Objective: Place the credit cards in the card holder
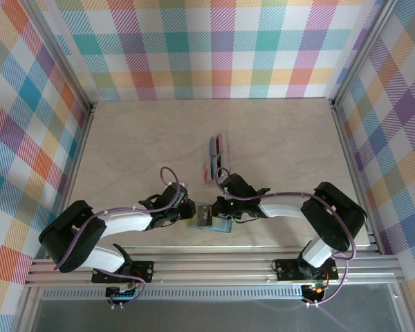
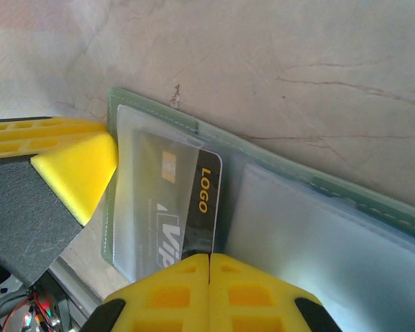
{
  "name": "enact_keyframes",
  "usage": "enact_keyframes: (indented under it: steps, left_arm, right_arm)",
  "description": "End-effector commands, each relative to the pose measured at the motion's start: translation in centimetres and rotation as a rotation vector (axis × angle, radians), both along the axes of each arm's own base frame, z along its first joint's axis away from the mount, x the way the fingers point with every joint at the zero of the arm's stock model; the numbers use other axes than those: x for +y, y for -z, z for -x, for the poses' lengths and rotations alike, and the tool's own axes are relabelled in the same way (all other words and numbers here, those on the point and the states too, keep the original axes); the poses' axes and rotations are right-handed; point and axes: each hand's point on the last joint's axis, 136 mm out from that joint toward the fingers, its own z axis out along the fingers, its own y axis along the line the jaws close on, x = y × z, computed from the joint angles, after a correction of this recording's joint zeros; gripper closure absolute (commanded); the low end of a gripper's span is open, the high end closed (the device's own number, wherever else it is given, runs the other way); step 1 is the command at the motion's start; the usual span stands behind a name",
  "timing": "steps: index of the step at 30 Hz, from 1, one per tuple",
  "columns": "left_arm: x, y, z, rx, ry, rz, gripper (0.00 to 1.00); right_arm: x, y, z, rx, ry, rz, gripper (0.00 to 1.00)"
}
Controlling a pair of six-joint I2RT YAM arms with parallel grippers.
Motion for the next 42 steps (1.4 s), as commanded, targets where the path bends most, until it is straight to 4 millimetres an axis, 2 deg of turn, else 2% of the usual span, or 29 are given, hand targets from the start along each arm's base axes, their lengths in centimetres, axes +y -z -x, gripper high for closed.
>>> enact_keyframes:
  steps: [1,8,14,16,18,23,29,34,42]
  left_arm:
    - [-1.3,2.1,3.0,0.109,0.080,0.000,0.80]
    - [-1.8,1.8,3.2,0.102,0.087,0.007,0.80]
    - [-1.8,1.7,3.2,0.101,0.082,-0.002,0.80]
    - [-1.6,1.7,3.2,0.097,0.079,-0.011,0.80]
    - [-1.4,1.7,3.2,0.093,0.074,-0.016,0.80]
    - [-1.0,1.8,3.2,0.091,0.066,-0.030,0.80]
    - [-0.7,1.6,3.3,0.085,0.063,-0.035,0.80]
    - [-0.5,1.5,3.4,0.081,0.060,-0.036,0.80]
    - [-0.5,1.5,3.4,0.083,0.061,-0.035,0.80]
  right_arm:
    - [2.1,-1.4,-0.9,-0.051,-0.004,-0.064,1.00]
    - [3.1,-1.7,-0.7,-0.080,-0.012,-0.081,1.00]
    - [4.3,-2.4,0.0,-0.096,-0.101,-0.103,1.00]
    - [3.0,-1.7,-0.1,-0.101,-0.088,-0.022,0.92]
    - [1.4,-1.3,-0.3,-0.111,-0.070,0.080,0.79]
    - [-1.1,-1.6,-0.3,-0.143,-0.065,0.196,0.61]
    - [-3.4,-0.8,-0.3,-0.154,-0.050,0.312,0.52]
    - [-5.3,-0.6,-0.8,-0.183,-0.008,0.395,0.48]
    - [-5.0,-1.5,-1.5,-0.230,-0.048,0.425,0.50]
